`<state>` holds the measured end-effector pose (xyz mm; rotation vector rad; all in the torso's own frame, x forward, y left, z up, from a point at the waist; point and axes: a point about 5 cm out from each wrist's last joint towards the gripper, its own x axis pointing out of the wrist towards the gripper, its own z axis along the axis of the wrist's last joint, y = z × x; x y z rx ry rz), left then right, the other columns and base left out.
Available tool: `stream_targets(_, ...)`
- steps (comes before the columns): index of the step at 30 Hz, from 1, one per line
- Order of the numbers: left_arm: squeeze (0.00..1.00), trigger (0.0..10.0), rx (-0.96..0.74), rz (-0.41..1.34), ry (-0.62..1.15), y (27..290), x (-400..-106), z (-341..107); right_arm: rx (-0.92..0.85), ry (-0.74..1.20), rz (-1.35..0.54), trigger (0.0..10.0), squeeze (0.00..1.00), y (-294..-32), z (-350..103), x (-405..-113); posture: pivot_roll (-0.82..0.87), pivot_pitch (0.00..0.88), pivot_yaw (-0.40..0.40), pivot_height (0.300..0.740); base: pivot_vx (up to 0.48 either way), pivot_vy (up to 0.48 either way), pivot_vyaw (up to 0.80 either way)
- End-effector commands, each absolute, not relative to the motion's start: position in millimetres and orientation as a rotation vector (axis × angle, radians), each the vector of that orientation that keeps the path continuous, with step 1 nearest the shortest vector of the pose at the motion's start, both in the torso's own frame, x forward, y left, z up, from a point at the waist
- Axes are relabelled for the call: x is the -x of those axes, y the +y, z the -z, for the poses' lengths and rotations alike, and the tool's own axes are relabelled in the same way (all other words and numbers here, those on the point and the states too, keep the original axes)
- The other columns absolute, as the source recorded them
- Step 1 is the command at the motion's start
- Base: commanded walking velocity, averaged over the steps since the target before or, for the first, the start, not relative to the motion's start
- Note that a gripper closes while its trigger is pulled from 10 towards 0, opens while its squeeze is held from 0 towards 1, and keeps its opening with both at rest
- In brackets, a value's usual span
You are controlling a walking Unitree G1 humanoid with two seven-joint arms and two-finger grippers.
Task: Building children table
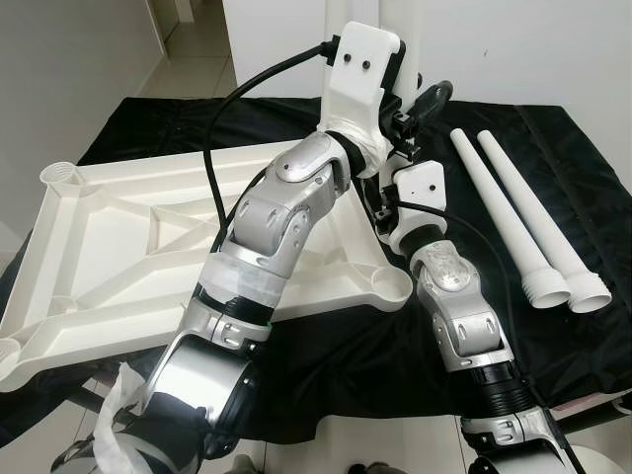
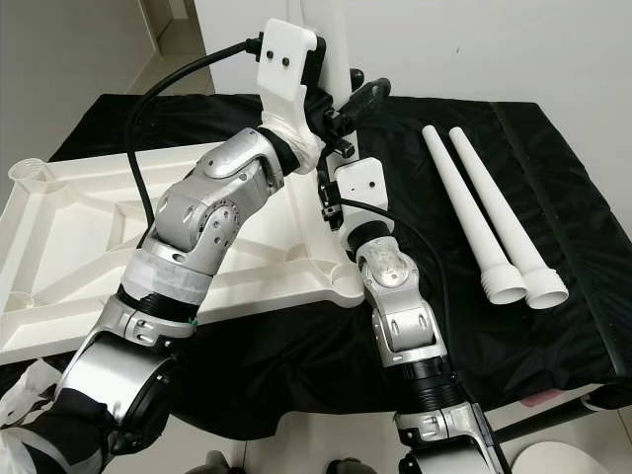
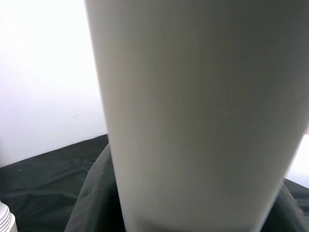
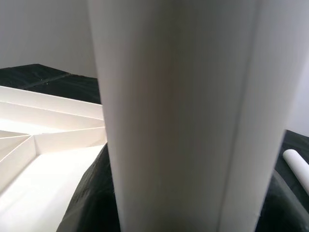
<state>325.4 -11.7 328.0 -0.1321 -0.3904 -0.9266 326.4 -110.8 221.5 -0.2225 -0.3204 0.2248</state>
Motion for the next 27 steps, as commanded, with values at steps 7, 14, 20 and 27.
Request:
stream_targets(7, 1.00, 10.0, 0.153, 1.007, -0.443, -18.1, -311.5, -335.1, 0.185, -0.256, -0.190, 10.0, 0.00, -114.2, -211.5, -329.6, -0.05, 0.048, 0.035, 0.740, 0.000, 0.000, 0.00)
stream_targets(14, 0.97, 10.0, 0.206, 1.046, -0.453, -16.9, -306.7, -335.5, 0.088, -0.240, -0.163, 10.0, 0.00, -115.5, -212.9, -331.3, -0.05, 0.041, 0.031, 0.740, 0.000, 0.000, 0.00)
stream_targets(20, 0.00, 10.0, 0.230, 1.044, -0.469, -14.1, -305.5, -336.9, 0.013, -0.225, -0.149, 10.0, 0.00, -117.3, -211.8, -330.8, -0.05, 0.039, 0.027, 0.740, 0.000, 0.000, 0.00)
stream_targets(27, 0.00, 10.0, 0.257, 1.020, -0.451, -8.5, -308.4, -333.0, -0.042, -0.220, -0.114, 10.0, 0.00, -123.1, -210.9, -330.8, -0.05, 0.040, 0.029, 0.740, 0.000, 0.000, 0.00)
